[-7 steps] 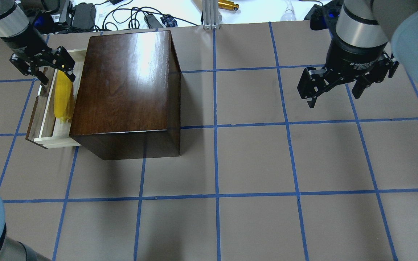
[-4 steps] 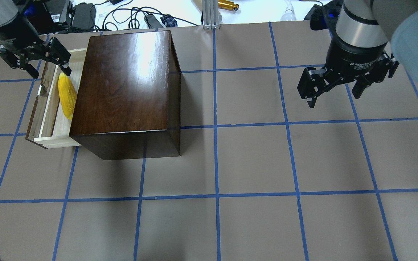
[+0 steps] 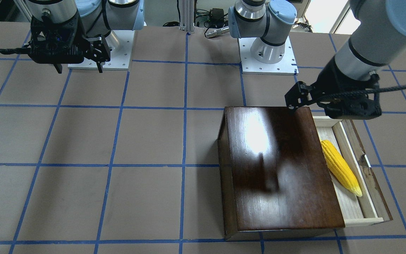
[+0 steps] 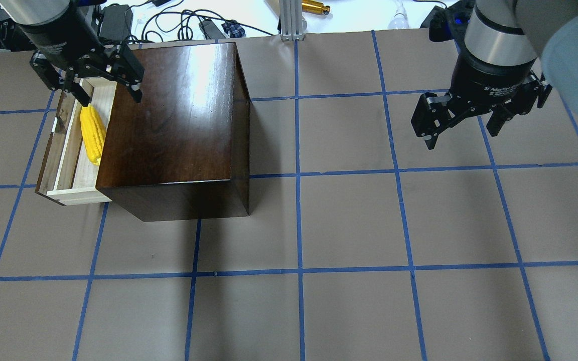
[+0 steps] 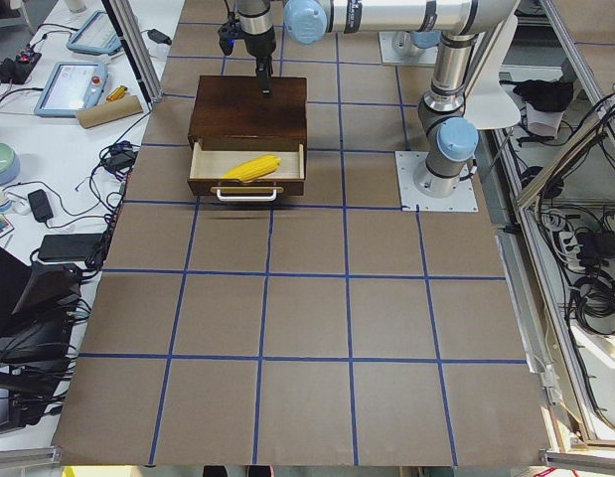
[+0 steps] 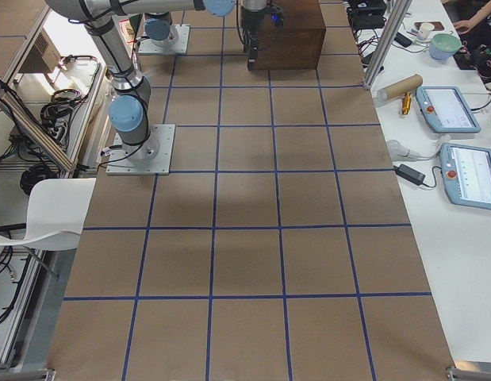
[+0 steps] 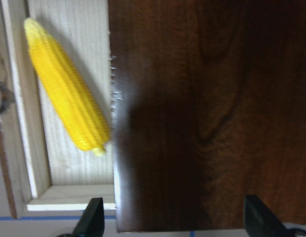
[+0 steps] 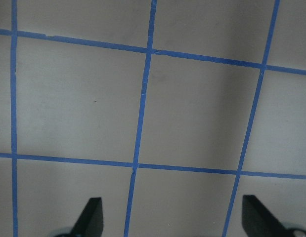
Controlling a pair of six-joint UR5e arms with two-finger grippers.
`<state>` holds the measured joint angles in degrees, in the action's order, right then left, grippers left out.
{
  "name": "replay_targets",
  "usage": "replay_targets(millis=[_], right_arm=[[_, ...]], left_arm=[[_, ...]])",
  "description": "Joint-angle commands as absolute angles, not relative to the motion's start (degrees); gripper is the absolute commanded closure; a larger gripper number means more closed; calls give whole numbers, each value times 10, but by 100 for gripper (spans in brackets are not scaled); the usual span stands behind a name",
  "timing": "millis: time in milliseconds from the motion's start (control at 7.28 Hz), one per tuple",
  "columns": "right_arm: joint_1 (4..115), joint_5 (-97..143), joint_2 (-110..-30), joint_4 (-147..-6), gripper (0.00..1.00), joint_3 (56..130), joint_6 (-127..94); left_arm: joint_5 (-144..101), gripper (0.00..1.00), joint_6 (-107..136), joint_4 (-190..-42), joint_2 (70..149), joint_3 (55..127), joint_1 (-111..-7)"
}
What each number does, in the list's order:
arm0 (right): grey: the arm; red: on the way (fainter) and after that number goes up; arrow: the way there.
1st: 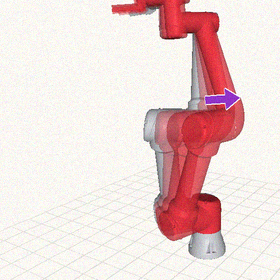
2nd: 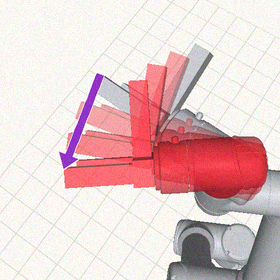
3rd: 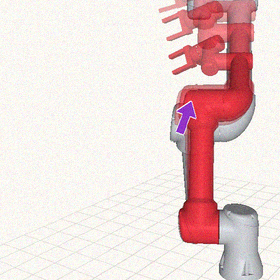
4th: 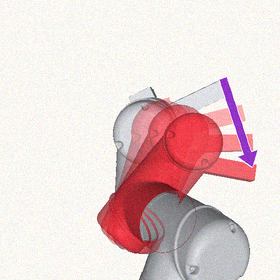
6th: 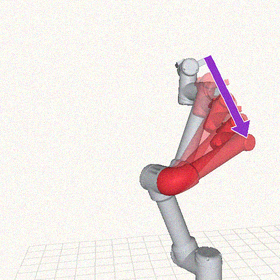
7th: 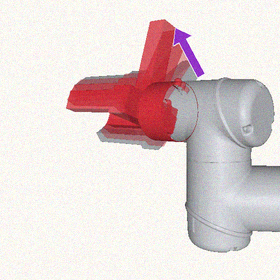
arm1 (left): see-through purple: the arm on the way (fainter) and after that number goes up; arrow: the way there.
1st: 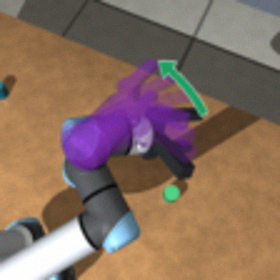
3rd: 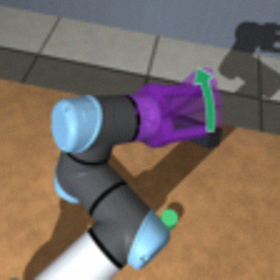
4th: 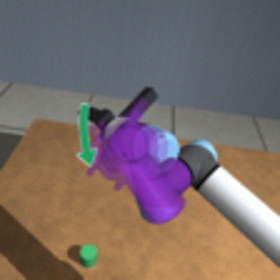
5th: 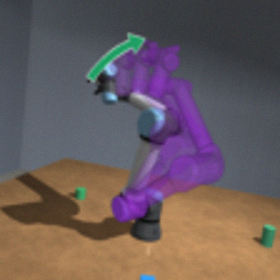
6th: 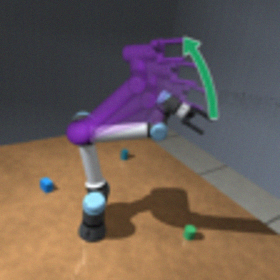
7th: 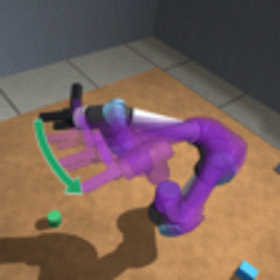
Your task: Open drawer and put corn inside
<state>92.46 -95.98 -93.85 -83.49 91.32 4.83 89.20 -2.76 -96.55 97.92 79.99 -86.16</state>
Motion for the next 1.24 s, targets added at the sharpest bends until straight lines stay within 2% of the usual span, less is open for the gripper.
replay_targets(millis=[0, 1099], right_arm=[[925, -960, -938, -835, 0, 913, 48], [925, -961, -938, -835, 0, 913, 48]], left_arm=[[892, 0, 11, -955, 960, 815, -910], [899, 0, 9, -958, 943, 819, -909]])
